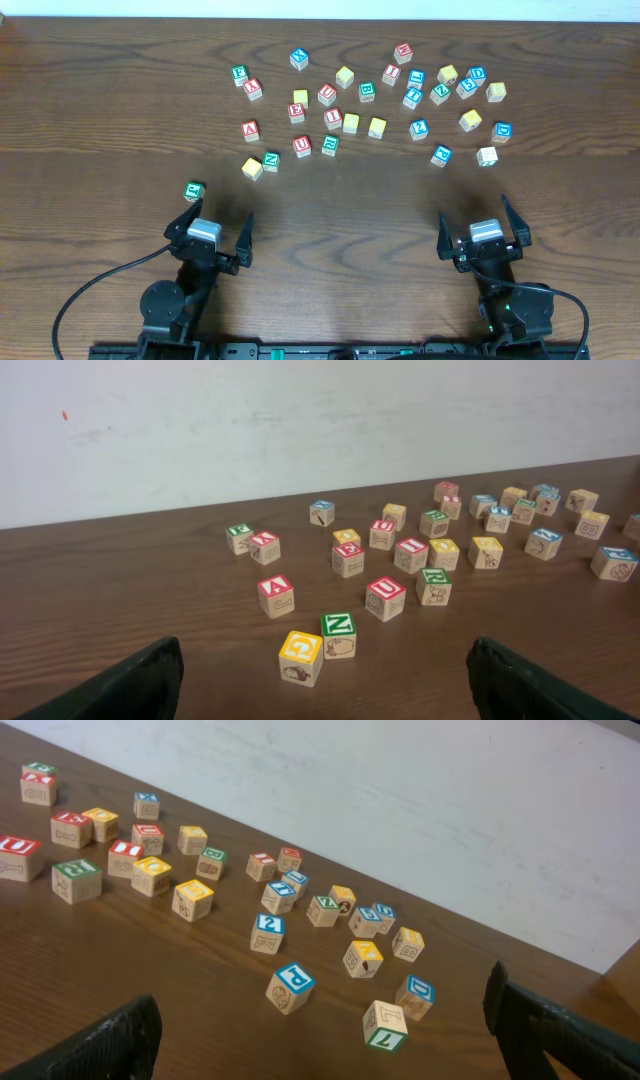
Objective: Spell out AI2
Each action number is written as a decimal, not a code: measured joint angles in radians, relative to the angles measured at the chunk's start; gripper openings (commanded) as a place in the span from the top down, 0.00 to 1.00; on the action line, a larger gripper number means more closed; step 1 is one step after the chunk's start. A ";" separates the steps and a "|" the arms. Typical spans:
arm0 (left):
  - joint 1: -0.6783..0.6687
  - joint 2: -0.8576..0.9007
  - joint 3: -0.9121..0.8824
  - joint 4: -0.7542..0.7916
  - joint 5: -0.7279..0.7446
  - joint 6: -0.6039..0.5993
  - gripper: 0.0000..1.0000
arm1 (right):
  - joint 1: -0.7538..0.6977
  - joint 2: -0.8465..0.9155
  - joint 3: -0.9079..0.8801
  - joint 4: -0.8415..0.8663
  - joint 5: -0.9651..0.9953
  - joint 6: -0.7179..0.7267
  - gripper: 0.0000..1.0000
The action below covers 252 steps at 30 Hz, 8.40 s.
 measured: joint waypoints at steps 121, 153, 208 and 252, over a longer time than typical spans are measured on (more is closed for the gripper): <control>0.005 1.928 1.666 -0.925 -0.161 -0.471 0.05 | 0.000 -0.002 0.000 -0.001 0.003 0.003 0.01; -0.025 2.097 1.666 -0.859 -0.146 -0.385 0.09 | 0.000 -0.002 0.000 -0.001 0.003 0.003 0.01; -0.025 2.225 1.666 -0.744 -0.218 -0.401 0.26 | 0.000 -0.002 0.000 -0.001 0.003 0.003 0.01; -0.025 2.225 1.732 -0.837 -0.162 -0.418 0.72 | 0.000 -0.002 0.000 -0.001 0.003 0.003 0.01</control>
